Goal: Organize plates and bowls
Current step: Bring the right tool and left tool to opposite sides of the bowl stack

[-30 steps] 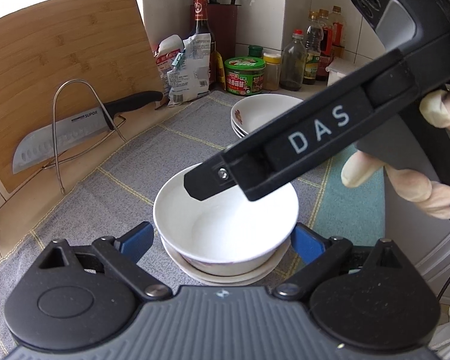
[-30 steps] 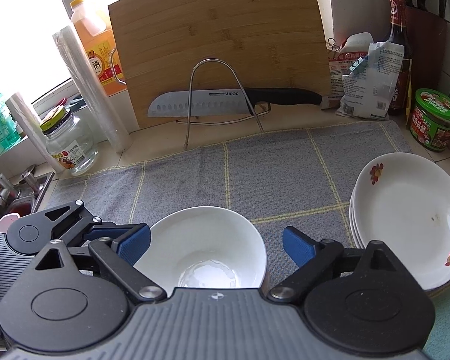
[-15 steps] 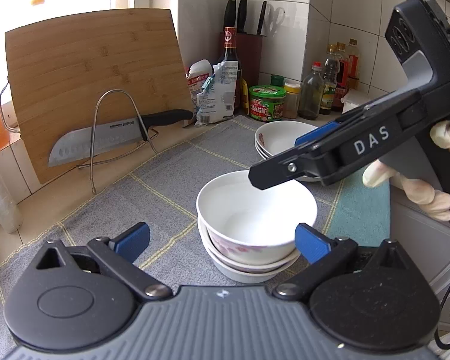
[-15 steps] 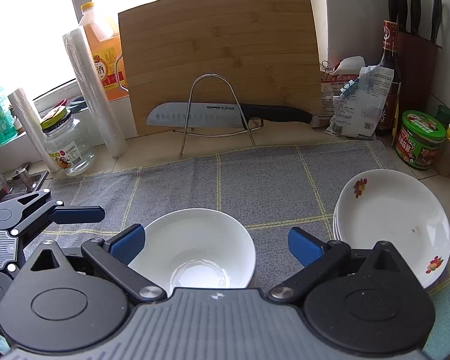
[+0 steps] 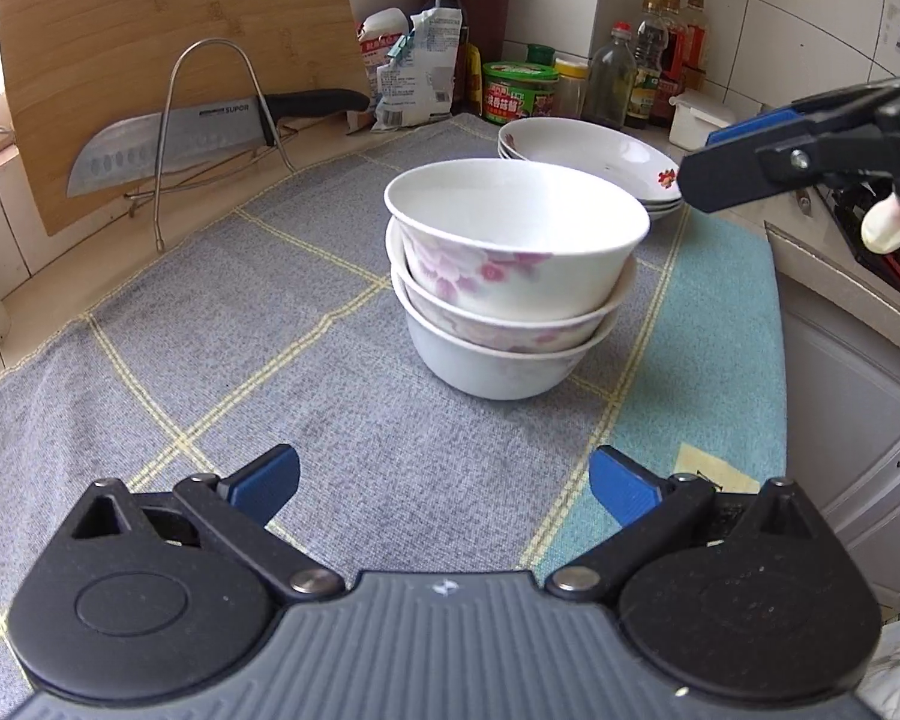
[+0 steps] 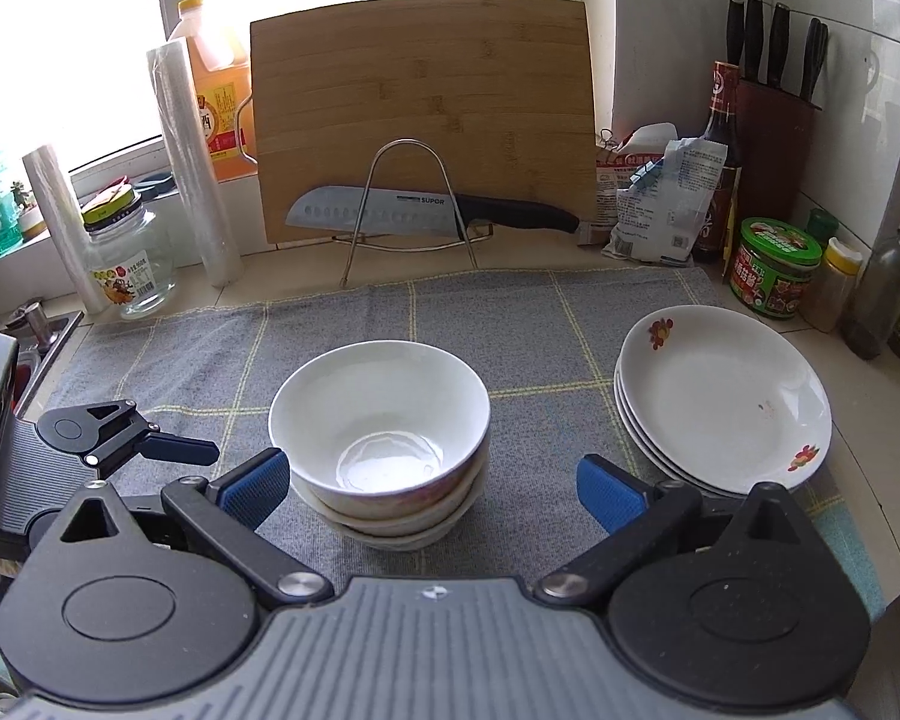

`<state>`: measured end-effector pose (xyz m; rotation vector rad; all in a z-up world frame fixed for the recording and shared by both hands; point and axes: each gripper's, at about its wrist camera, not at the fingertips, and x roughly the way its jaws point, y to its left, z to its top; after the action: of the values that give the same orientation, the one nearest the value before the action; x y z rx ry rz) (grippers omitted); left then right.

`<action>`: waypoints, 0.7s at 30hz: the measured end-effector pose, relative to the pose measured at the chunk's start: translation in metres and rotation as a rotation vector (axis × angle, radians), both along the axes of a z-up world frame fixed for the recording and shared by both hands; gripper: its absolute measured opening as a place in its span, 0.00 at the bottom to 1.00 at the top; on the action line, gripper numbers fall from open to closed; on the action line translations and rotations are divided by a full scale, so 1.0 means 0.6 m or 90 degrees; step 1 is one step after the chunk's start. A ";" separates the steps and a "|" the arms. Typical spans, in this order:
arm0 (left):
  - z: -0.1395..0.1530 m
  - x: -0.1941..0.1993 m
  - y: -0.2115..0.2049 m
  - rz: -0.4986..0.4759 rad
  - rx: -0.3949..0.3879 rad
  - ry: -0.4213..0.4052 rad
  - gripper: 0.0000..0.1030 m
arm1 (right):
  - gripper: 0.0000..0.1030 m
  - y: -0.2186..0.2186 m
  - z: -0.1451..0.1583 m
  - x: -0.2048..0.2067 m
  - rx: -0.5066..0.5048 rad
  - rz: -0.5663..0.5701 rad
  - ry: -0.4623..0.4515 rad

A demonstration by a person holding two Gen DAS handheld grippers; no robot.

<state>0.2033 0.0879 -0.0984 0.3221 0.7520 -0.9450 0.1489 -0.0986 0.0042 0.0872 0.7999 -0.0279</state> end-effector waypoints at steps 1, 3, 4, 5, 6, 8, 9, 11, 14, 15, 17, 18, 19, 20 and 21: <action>-0.004 0.000 -0.003 0.006 0.005 0.003 0.99 | 1.00 0.000 -0.009 -0.005 -0.009 0.008 0.010; -0.006 -0.003 -0.006 0.016 0.010 0.007 0.99 | 1.00 -0.001 -0.026 -0.007 -0.024 0.019 0.031; -0.007 -0.004 -0.007 0.021 0.012 0.010 0.99 | 1.00 -0.002 -0.040 -0.007 -0.037 0.028 0.045; -0.007 -0.006 -0.007 0.030 0.015 0.012 0.99 | 1.00 -0.005 -0.053 -0.006 -0.048 0.038 0.056; -0.007 -0.007 -0.009 0.039 0.020 0.011 0.99 | 1.00 -0.008 -0.066 -0.004 -0.056 0.047 0.062; -0.006 -0.011 -0.013 0.059 0.030 0.006 0.99 | 1.00 -0.018 -0.094 0.002 -0.065 0.074 0.071; -0.006 -0.012 -0.015 0.070 0.034 0.006 0.99 | 1.00 -0.023 -0.105 0.006 -0.062 0.087 0.075; -0.008 -0.016 -0.023 0.099 0.040 0.011 0.99 | 1.00 -0.036 -0.131 0.020 -0.049 0.118 0.086; -0.012 -0.024 -0.039 0.131 0.041 0.028 0.99 | 1.00 -0.051 -0.160 0.039 -0.047 0.163 0.097; -0.013 -0.028 -0.047 0.141 0.046 0.024 0.99 | 1.00 -0.054 -0.165 0.043 -0.049 0.182 0.095; -0.014 -0.036 -0.060 0.155 0.058 0.006 0.99 | 1.00 -0.059 -0.177 0.048 -0.060 0.226 0.092; -0.015 -0.039 -0.068 0.168 0.066 0.002 0.99 | 1.00 -0.061 -0.182 0.051 -0.060 0.243 0.096; -0.016 -0.040 -0.074 0.180 0.074 0.003 0.99 | 1.00 -0.064 -0.185 0.053 -0.058 0.263 0.102; -0.016 -0.041 -0.079 0.188 0.078 0.004 0.99 | 1.00 -0.068 -0.186 0.052 -0.052 0.274 0.094; -0.015 -0.043 -0.083 0.197 0.080 0.001 0.99 | 1.00 -0.070 -0.187 0.051 -0.052 0.292 0.089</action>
<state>0.1775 0.0382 -0.1074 0.3039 0.8370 -0.6082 0.1798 -0.1406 -0.1082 -0.1788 0.9424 0.3692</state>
